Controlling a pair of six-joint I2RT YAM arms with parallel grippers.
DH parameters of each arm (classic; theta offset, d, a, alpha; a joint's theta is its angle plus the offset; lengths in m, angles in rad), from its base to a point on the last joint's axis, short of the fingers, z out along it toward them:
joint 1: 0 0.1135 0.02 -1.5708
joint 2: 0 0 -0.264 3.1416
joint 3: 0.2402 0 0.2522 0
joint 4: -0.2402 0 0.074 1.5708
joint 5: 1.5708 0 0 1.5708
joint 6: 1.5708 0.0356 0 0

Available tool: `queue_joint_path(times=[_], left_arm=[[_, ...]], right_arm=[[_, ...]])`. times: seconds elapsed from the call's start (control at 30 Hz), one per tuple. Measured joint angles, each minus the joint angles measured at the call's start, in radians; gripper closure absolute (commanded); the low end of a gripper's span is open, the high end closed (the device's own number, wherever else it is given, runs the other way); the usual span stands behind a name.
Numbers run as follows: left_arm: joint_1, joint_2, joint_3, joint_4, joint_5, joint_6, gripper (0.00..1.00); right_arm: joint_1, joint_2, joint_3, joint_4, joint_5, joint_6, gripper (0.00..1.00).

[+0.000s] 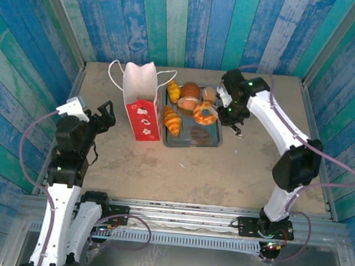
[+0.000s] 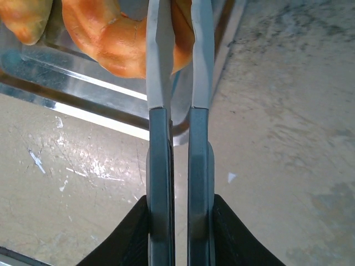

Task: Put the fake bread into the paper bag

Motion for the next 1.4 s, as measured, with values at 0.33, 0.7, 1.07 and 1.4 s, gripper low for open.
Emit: queue_joint_path(times=[0.33,0.7,1.07,1.4], left_arm=[[0.0,0.214,0.093,-0.003,0.054,-0.04,0.02],[0.0,0.398,0.144,0.105,0.137,-0.102,0.16],[0.0,0.467,0.143,0.199,0.165,-0.147,0.43],[0.0,0.475,0.111,0.228,0.196,-0.161,0.66]], right_arm=[[0.066,-0.212,0.003,-0.021,0.142,0.04,0.75],[0.232,-0.249,0.286,-0.046,0.285,0.066,0.75],[0.444,0.003,0.679,-0.044,0.361,0.051,0.75],[0.505,0.157,0.719,0.043,0.372,0.014,0.75]])
